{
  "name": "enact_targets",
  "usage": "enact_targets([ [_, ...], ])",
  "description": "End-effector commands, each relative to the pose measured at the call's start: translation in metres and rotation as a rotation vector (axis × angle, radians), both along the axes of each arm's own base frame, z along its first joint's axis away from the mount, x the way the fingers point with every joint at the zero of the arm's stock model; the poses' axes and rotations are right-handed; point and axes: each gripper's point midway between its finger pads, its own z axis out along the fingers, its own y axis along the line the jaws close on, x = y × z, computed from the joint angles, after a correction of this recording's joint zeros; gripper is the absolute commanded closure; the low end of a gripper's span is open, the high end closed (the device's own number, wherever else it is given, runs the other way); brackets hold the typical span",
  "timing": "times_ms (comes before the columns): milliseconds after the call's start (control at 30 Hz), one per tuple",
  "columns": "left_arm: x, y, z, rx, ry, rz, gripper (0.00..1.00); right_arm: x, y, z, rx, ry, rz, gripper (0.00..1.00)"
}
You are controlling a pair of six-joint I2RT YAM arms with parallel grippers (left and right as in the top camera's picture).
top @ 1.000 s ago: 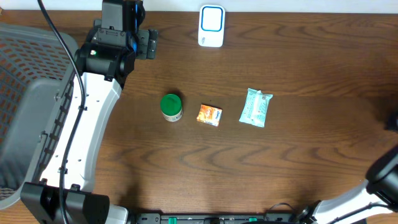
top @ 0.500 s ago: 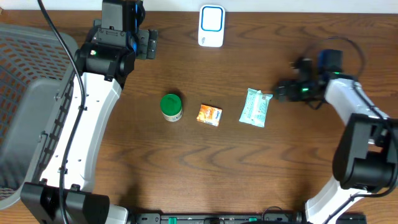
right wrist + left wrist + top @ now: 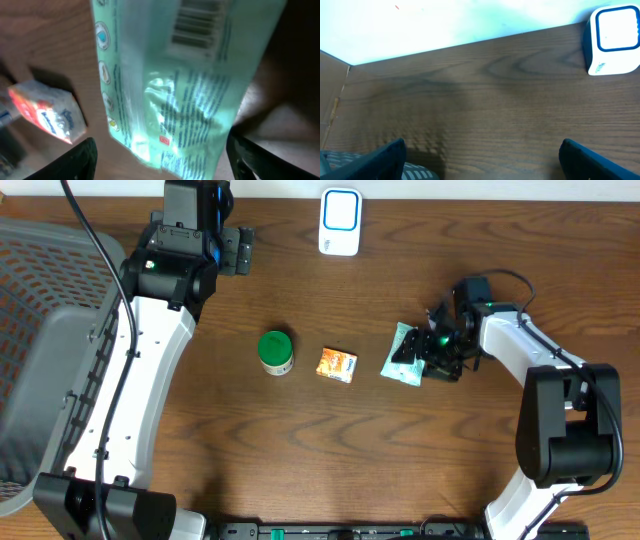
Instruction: Scan the item barcode
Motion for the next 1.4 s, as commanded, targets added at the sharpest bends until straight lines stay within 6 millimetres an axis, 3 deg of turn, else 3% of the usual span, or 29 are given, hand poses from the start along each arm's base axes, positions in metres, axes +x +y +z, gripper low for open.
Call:
enact_targets([
  [0,-0.002,0.002,0.006,0.006,-0.012,0.002,0.02,-0.006,-0.009,-0.007,-0.071,0.062,-0.111,0.23],
  [200,-0.002,0.002,0.006,0.006,-0.012,0.002,0.02,-0.011,-0.018,-0.011,-0.130,0.093,-0.176,0.17],
  [300,-0.002,0.002,0.006,0.006,-0.012,0.002,0.02,-0.024,-0.024,-0.027,-0.159,0.140,-0.246,0.03],
  [433,-0.002,0.002,0.006,0.006,-0.012,0.002,0.02,-0.044,-0.025,-0.057,-0.150,0.170,-0.347,0.01],
  [567,-0.002,0.002,0.006,0.005,-0.012,0.002,0.02,-0.060,-0.025,-0.080,-0.127,0.169,-0.430,0.11],
  [733,-0.002,0.002,0.006,0.006,-0.012,0.002,0.02,-0.072,-0.026,-0.090,-0.120,0.163,-0.438,0.25],
  [767,-0.002,0.002,0.006,0.006,-0.012,0.002,0.02,-0.074,-0.027,-0.092,-0.130,0.167,-0.439,0.41],
  [800,-0.002,0.002,0.006,0.006,-0.012,0.002,0.02,-0.076,-0.029,-0.093,-0.139,0.167,-0.441,0.63],
  [900,-0.002,0.002,0.006,0.005,-0.012,0.002,0.02,-0.071,-0.033,-0.095,-0.161,0.134,-0.439,0.93],
  [933,-0.002,0.002,0.006,0.006,-0.012,0.002,0.02,-0.066,-0.033,-0.094,-0.158,0.110,-0.427,0.98],
  [1067,-0.002,0.002,0.006,0.006,-0.012,0.002,0.02,-0.029,-0.030,-0.085,-0.128,-0.091,-0.336,0.99],
  [1167,-0.002,0.002,0.006,0.006,-0.012,0.002,0.02,-0.013,-0.030,-0.071,-0.133,-0.176,-0.270,0.99],
  [1300,-0.002,0.002,0.006,0.005,-0.012,0.002,0.02,0.002,-0.034,-0.039,-0.187,-0.294,-0.130,0.98],
  [1333,-0.002,0.002,0.006,0.006,-0.012,0.002,0.02,0.005,-0.035,-0.018,-0.238,-0.372,0.020,0.98],
  [1367,-0.002,0.002,0.006,0.006,-0.012,0.002,0.02,0.004,-0.036,-0.010,-0.259,-0.397,0.087,0.98],
])
